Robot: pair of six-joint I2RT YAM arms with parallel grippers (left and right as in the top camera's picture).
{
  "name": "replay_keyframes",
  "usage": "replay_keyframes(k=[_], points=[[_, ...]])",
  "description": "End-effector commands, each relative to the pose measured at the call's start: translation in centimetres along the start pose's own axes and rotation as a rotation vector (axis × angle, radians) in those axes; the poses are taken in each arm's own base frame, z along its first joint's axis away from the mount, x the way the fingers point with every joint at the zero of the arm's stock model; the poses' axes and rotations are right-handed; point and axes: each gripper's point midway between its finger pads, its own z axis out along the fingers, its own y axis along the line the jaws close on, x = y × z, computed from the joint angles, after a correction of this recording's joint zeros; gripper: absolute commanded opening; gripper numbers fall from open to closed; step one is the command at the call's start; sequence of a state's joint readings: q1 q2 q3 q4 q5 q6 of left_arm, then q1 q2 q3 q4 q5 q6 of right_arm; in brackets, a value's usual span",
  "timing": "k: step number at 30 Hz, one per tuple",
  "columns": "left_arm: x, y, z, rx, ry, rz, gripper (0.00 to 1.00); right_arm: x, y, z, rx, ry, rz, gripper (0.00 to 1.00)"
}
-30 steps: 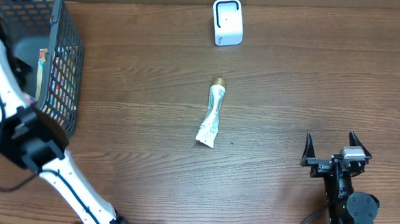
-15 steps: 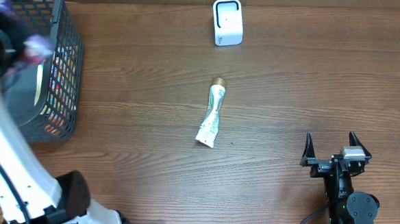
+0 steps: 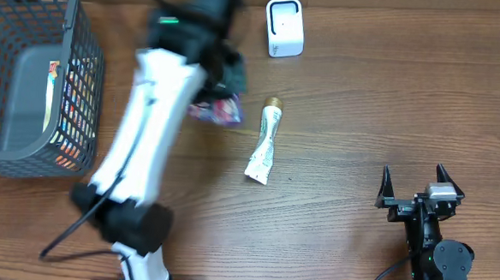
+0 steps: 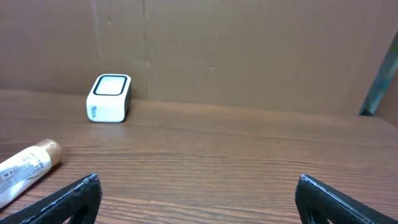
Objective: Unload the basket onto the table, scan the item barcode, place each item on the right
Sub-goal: 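Carry the purple pouch to the table beside the tube and release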
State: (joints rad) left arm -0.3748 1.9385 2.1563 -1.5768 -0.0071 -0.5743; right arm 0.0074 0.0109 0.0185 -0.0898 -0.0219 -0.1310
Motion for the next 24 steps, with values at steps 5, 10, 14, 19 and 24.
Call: replay_keyframes(k=[5, 10, 14, 19, 24], points=[[1.2, 1.0, 11.1, -0.265, 0.117, -0.008, 0.04, 0.2, 0.1, 0.0, -0.002, -0.003, 0.003, 1.0], [3.1, 0.4, 15.9, -0.265, 0.266, 0.003, 0.05, 0.2, 0.1, 0.0, -0.002, -0.003, 0.003, 1.0], [3.5, -0.2, 15.9, -0.219, 0.305, 0.054, 0.25, 0.2, 0.1, 0.0, -0.002, -0.003, 0.003, 1.0], [0.9, 0.0, 11.4, -0.18, 0.261, 0.074, 1.0, 0.2, 0.1, 0.0, -0.002, -0.003, 0.003, 1.0], [-3.4, -0.8, 4.9, -0.006, 0.112, 0.078, 1.0, 0.2, 0.1, 0.0, -0.002, -0.003, 0.003, 1.0]])
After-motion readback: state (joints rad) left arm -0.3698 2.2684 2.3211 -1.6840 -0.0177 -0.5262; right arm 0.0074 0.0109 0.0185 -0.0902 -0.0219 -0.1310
